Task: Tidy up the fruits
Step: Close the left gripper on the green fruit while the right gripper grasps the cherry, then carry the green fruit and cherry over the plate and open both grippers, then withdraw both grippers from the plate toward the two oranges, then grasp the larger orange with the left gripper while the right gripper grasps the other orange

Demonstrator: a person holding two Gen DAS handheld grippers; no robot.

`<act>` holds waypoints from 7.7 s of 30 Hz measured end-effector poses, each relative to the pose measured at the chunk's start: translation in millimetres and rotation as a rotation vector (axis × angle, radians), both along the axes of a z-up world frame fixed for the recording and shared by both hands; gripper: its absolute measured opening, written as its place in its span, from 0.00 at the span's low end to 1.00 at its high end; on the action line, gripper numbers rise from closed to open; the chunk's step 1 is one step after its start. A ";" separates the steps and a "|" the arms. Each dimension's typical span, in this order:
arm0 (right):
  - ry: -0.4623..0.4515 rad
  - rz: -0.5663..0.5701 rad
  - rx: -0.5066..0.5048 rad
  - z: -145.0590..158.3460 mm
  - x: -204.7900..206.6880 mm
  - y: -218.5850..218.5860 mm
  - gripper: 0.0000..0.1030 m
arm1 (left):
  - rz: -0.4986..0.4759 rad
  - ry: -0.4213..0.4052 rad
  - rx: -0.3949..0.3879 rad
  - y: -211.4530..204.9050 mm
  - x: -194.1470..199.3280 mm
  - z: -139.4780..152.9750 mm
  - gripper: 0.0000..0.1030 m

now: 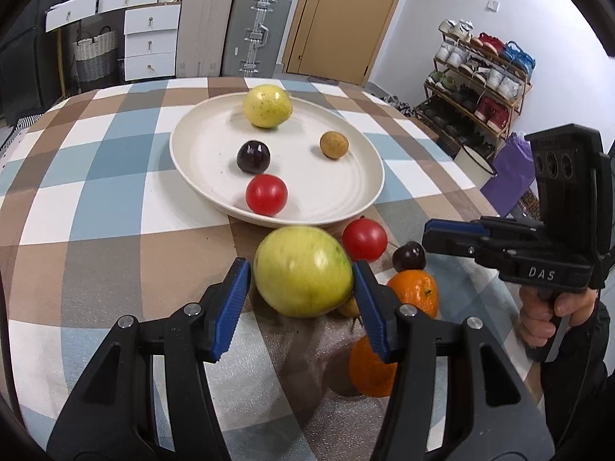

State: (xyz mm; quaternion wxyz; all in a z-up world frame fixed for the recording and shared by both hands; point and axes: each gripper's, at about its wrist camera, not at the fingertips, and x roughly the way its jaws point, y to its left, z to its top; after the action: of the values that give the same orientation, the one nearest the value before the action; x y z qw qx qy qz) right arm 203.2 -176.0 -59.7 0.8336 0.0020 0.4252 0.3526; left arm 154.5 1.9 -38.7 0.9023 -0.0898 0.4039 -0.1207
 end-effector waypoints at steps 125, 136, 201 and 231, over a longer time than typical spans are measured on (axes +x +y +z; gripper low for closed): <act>-0.096 -0.111 0.148 40.5 45.8 47.0 0.25 | 0.163 -0.183 0.081 10.9 53.6 42.4 0.48; -0.065 -0.121 0.146 21.7 56.7 48.2 0.26 | 0.102 -0.207 0.098 -5.2 64.3 34.5 0.46; -0.070 0.035 -0.082 11.1 -32.9 10.3 0.99 | -0.016 -0.072 0.155 -35.8 -68.9 14.5 0.99; -0.045 0.049 -0.083 2.4 -30.3 18.0 0.94 | -0.119 -0.006 0.056 -38.5 -65.2 4.3 0.36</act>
State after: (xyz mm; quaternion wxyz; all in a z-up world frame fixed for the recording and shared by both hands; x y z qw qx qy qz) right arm 172.9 -158.0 -57.4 0.8336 -0.0511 0.4204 0.3547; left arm 89.3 -36.6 -34.4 0.8969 -0.0401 0.4091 -0.1633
